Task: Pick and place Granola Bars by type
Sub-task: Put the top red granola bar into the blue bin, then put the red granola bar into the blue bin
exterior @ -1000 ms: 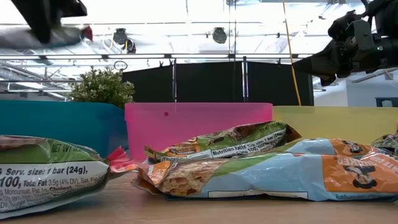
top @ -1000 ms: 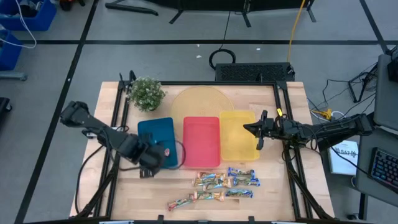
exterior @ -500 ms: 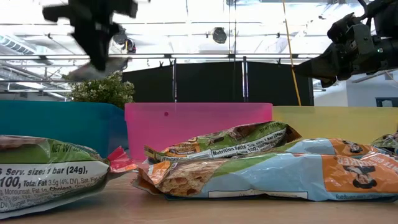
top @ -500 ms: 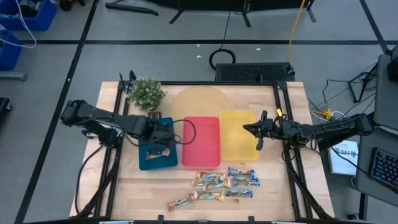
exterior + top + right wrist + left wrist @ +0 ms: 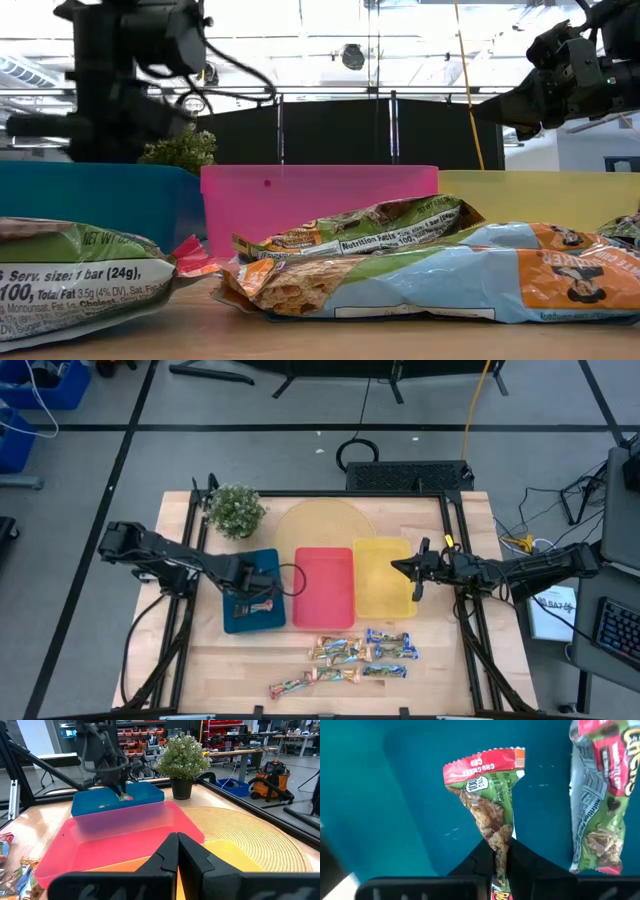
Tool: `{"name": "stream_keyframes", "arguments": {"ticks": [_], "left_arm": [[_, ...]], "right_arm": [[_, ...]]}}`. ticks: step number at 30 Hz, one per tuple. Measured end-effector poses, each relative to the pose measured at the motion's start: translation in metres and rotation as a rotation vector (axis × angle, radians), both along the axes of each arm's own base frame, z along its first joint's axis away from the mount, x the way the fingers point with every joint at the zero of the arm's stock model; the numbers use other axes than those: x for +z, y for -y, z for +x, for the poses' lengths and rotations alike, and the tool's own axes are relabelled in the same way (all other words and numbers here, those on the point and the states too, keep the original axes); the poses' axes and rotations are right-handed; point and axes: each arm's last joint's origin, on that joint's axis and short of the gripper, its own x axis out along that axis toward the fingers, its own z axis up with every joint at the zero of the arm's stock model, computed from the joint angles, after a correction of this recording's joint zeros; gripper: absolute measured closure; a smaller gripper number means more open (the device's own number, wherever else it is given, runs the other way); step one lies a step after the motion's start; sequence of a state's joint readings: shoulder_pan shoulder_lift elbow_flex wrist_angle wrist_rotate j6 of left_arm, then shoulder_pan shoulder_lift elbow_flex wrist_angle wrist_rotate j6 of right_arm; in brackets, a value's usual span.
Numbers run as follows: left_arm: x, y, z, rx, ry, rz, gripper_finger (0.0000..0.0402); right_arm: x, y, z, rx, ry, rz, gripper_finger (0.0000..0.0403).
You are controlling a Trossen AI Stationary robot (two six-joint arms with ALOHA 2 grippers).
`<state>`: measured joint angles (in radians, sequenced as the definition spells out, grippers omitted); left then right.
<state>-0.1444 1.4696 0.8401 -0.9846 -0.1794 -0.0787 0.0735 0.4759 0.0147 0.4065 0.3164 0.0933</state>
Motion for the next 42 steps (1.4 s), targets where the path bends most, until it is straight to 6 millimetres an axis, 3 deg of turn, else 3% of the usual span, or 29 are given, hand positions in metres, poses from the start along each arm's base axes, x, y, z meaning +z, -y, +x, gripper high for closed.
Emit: {"name": "stream_keyframes", "arguments": {"ticks": [7, 10, 20, 25, 32, 36, 42], "left_arm": [[-0.012, 0.000, -0.003, 0.030, 0.020, -0.032, 0.0378], [-0.012, 0.000, -0.003, 0.059, 0.025, -0.032, 0.0370], [-0.009, 0.000, -0.005, 0.130, 0.010, -0.033, 0.0226], [0.014, 0.001, 0.001, 0.134, -0.019, -0.011, 0.0163], [0.067, 0.004, 0.018, 0.241, 0.044, -0.028, 0.0113], [0.097, 0.011, 0.029, 0.312, 0.160, -0.079, 0.0107], [0.124, 0.038, 0.034, 0.219, 0.274, -0.133, 0.0134]], "right_arm": [[0.000, 0.000, 0.000, -0.001, 0.003, 0.011, 0.0403], [0.000, 0.000, 0.000, -0.001, 0.004, 0.011, 0.0403], [0.001, 0.000, 0.000, 0.002, 0.016, 0.012, 0.0403], [0.002, 0.000, 0.000, 0.002, 0.024, 0.010, 0.0403], [0.004, 0.000, 0.000, 0.004, 0.037, -0.005, 0.0403], [0.004, 0.000, 0.000, 0.005, 0.032, -0.022, 0.0403], [0.004, 0.000, 0.000, 0.005, 0.032, -0.023, 0.0403]]}}
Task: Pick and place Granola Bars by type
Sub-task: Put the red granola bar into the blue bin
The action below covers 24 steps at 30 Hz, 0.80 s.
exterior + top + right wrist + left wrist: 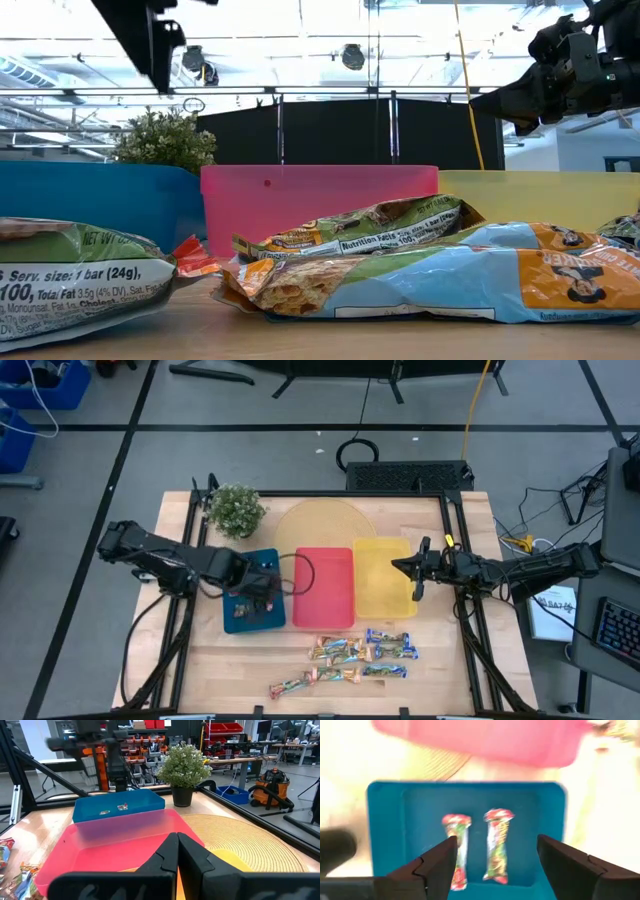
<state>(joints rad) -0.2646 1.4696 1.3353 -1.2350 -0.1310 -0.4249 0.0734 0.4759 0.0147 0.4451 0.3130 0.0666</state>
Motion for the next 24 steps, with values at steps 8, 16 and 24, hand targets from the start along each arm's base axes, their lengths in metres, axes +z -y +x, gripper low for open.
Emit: {"name": "stream_keyframes", "arguments": {"ticks": [8, 16, 24], "left_arm": [[0.000, 0.040, -0.004, -0.106, 0.106, 0.008, 0.0229], [-0.013, 0.080, -0.005, -0.170, 0.268, -0.094, 0.0369], [-0.032, 0.114, -0.009, -0.273, 0.447, -0.194, 0.0395]], "right_arm": [[0.000, 0.000, 0.000, 0.001, 0.000, 0.000, 0.0403], [0.000, 0.000, 0.000, 0.001, 0.000, 0.000, 0.0403], [0.000, 0.000, 0.000, 0.001, 0.000, 0.000, 0.0403]]}}
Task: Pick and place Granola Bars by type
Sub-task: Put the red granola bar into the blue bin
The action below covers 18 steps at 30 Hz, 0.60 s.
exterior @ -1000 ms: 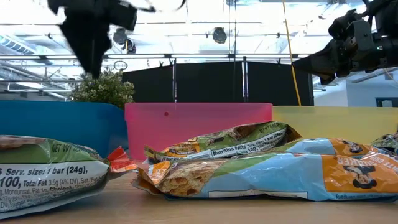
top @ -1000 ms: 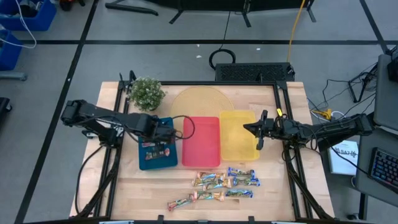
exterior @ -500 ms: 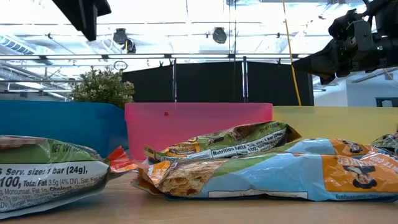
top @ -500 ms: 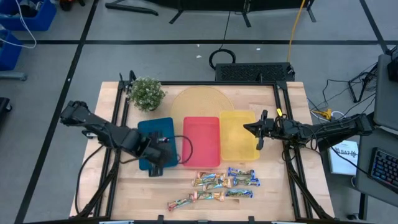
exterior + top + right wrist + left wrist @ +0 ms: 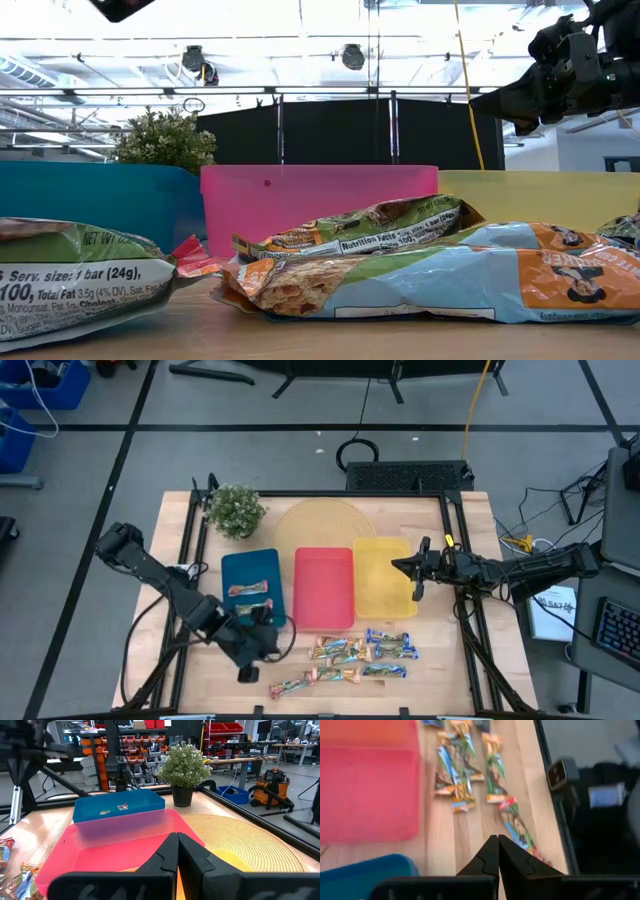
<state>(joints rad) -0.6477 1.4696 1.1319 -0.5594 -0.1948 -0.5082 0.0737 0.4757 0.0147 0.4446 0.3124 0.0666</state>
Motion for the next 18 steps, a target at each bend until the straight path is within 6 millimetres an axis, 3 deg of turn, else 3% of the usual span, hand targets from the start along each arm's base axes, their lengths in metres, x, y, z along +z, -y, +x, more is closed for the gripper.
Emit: {"name": "stream_keyframes", "arguments": {"ticks": [4, 12, 18], "left_arm": [[-0.023, 0.007, -0.011, -0.019, 0.005, 0.031, 0.0394], [-0.088, 0.003, -0.034, 0.031, -0.005, -0.066, 0.0396], [-0.115, 0.007, -0.059, 0.058, 0.060, -0.058, 0.0397]], "right_arm": [[0.000, 0.000, 0.000, 0.000, 0.002, 0.009, 0.0403], [-0.003, 0.000, 0.000, -0.002, -0.021, 0.041, 0.0403], [-0.008, 0.000, 0.002, -0.007, -0.051, 0.096, 0.0403]]}}
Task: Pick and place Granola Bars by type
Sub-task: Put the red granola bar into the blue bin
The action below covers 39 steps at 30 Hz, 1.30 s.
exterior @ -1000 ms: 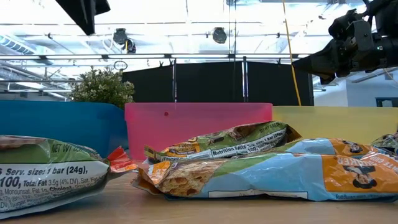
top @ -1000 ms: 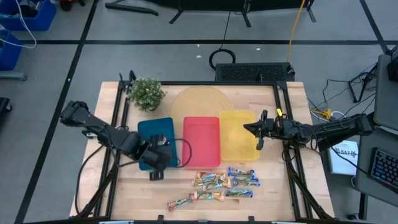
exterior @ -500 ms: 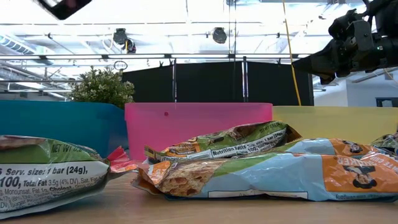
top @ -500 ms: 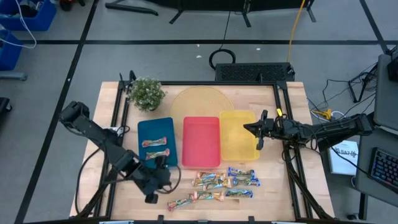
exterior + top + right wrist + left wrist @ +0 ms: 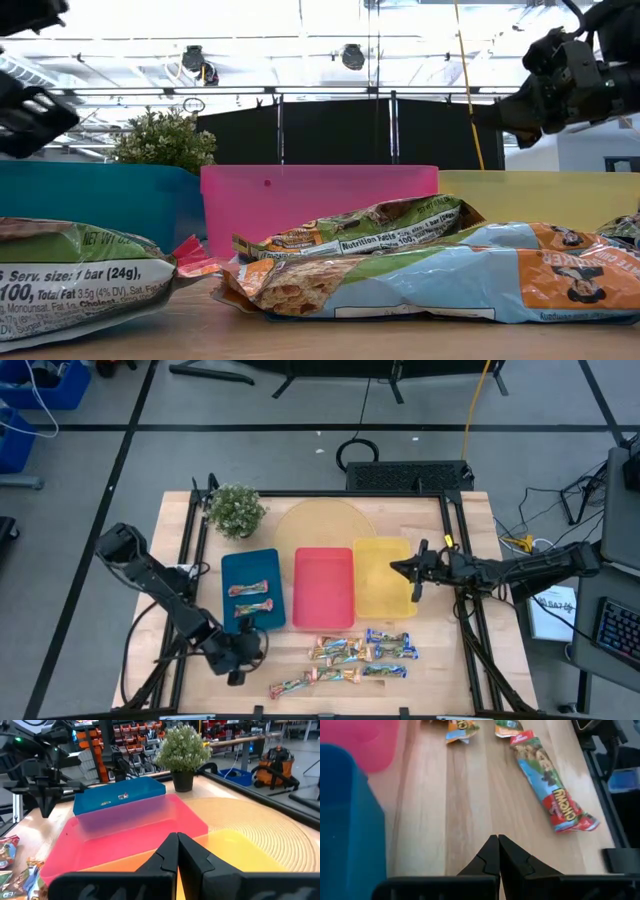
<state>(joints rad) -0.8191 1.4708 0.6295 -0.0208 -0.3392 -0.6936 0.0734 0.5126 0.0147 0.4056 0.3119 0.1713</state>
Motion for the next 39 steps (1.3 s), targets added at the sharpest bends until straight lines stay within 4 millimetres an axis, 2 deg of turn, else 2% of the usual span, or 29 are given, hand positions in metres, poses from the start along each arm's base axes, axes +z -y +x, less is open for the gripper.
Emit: {"name": "stream_keyframes", "arguments": {"ticks": [6, 9, 10, 13, 17, 20, 25, 29, 34, 37, 39], "left_arm": [[-0.006, 0.004, -0.013, 0.018, 0.035, 0.034, 0.0397], [-0.006, 0.006, -0.015, -0.007, 0.056, 0.071, 0.0396], [-0.006, 0.006, -0.015, -0.018, 0.060, 0.082, 0.0397], [-0.006, 0.006, -0.015, -0.053, 0.075, 0.110, 0.0399], [-0.006, 0.006, -0.014, -0.107, 0.093, 0.160, 0.0388], [-0.003, 0.006, -0.010, -0.129, 0.151, 0.212, 0.0384], [0.001, -0.001, 0.002, -0.127, 0.228, 0.290, 0.0397], [0.004, -0.004, 0.007, -0.119, 0.237, 0.300, 0.0390], [0.004, -0.003, 0.006, -0.137, 0.231, 0.294, 0.0371], [0.004, -0.002, 0.005, -0.141, 0.232, 0.298, 0.0374], [0.004, -0.001, 0.004, -0.145, 0.228, 0.303, 0.0381]], "right_arm": [[0.006, -0.002, 0.004, 0.012, 0.068, 0.035, 0.0403], [0.001, -0.009, 0.007, 0.062, -0.006, 0.001, 0.0403], [0.007, -0.013, 0.012, 0.083, -0.029, -0.009, 0.0403], [0.042, -0.027, 0.032, 0.152, 0.000, -0.039, 0.0403], [0.065, -0.054, 0.070, 0.245, -0.143, -0.096, 0.0403], [0.084, -0.082, 0.109, 0.313, -0.195, -0.130, 0.0403], [0.084, -0.129, 0.174, 0.448, -0.413, -0.174, 0.0403], [0.096, -0.165, 0.227, 0.482, -0.459, -0.198, 0.0403], [0.084, -0.201, 0.270, 0.602, -0.575, -0.258, 0.0372], [0.076, -0.218, 0.283, 0.673, -0.579, -0.292, 0.0325], [0.064, -0.226, 0.288, 0.702, -0.579, -0.308, 0.0288]]}}
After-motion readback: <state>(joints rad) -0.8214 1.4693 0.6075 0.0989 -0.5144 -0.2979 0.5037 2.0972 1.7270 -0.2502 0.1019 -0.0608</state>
